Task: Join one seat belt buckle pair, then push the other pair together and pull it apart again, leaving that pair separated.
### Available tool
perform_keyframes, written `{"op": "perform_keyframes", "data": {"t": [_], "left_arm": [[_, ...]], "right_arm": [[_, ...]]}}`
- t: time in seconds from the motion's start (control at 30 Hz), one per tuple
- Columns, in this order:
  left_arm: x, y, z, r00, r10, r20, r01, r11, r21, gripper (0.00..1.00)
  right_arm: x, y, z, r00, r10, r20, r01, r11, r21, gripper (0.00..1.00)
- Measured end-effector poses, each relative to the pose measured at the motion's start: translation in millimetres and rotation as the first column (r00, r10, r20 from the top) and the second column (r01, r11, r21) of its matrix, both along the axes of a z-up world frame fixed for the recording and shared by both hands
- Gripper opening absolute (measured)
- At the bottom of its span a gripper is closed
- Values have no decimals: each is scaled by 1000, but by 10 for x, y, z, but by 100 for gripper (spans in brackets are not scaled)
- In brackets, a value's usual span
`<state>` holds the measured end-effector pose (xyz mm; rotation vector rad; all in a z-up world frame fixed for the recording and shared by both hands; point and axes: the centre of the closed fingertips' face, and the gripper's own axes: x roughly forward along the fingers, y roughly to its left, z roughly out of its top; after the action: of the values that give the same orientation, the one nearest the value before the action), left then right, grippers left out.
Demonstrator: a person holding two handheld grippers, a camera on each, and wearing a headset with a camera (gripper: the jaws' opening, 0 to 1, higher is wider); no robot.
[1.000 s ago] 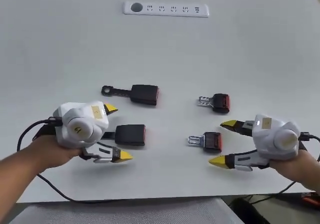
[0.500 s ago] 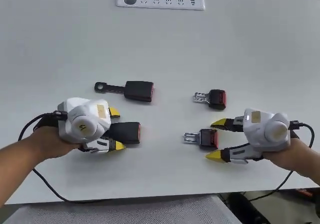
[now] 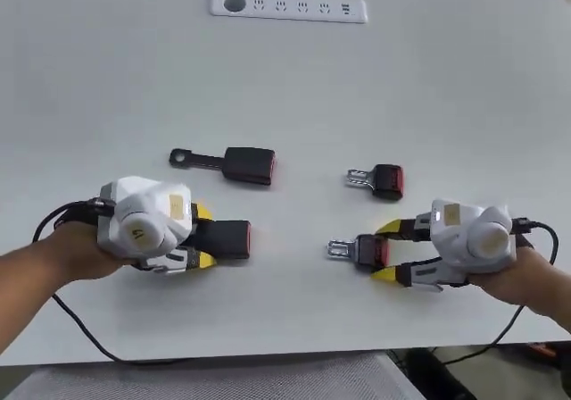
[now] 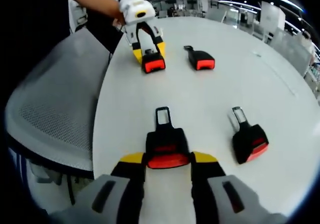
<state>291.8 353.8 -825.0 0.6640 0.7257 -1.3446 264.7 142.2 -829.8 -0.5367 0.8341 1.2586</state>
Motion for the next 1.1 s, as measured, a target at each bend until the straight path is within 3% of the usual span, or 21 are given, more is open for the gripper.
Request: {"op": "perform_keyframes", "data": {"t": [0.7,1.1], "left_arm": [[7,14,-22,999,-45,-10,44,999,-20,35],[-22,-10,19,999,-42,-17,41,998,-41,34]], "right_arm": [[19,5,17,1000,17,12,-17,998,66,36],[67,257,11,999,14,32,-18,992,125,35]]}}
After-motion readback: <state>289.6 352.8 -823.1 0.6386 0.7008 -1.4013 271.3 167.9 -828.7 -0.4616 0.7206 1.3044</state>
